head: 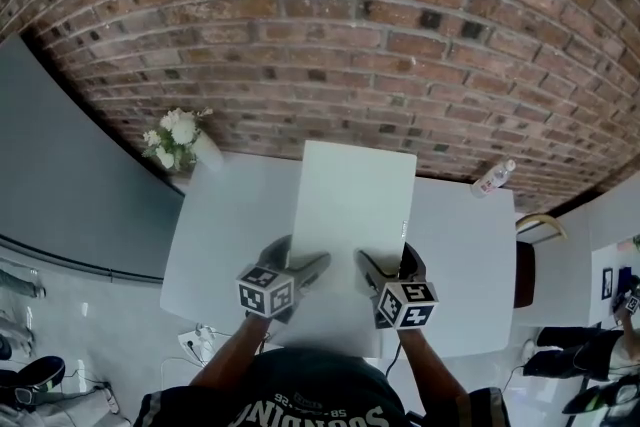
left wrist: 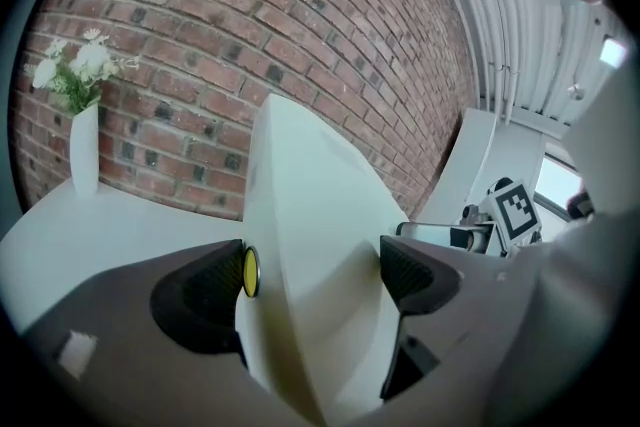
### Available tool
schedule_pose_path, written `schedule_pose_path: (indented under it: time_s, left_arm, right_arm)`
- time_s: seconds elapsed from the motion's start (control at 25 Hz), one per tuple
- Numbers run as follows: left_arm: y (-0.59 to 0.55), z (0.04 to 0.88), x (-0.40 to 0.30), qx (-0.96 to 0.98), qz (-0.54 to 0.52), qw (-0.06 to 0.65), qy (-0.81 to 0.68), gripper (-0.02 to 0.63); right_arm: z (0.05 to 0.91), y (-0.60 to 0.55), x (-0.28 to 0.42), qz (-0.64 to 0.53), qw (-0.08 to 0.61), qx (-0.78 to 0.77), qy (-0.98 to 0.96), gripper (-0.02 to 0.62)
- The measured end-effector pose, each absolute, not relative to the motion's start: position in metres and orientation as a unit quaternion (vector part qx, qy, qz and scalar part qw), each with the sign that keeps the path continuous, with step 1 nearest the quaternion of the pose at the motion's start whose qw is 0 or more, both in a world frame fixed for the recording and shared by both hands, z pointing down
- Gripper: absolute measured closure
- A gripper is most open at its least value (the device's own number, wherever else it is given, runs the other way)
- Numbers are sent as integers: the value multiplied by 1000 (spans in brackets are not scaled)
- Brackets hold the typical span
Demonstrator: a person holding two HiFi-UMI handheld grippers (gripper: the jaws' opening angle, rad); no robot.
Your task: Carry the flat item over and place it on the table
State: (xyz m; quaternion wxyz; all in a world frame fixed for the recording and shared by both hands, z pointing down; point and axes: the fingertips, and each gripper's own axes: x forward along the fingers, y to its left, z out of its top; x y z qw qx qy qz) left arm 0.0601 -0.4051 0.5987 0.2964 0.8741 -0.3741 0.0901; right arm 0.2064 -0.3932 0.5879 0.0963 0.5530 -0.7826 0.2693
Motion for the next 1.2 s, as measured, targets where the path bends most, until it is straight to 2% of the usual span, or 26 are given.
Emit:
schedule_pose_path:
  time_s: [1.2]
  left_arm:
    - [-333, 751, 40, 815, 202, 408, -360, 175]
  right_arm:
    - [742, -329, 185, 387, 200, 502, -747, 144]
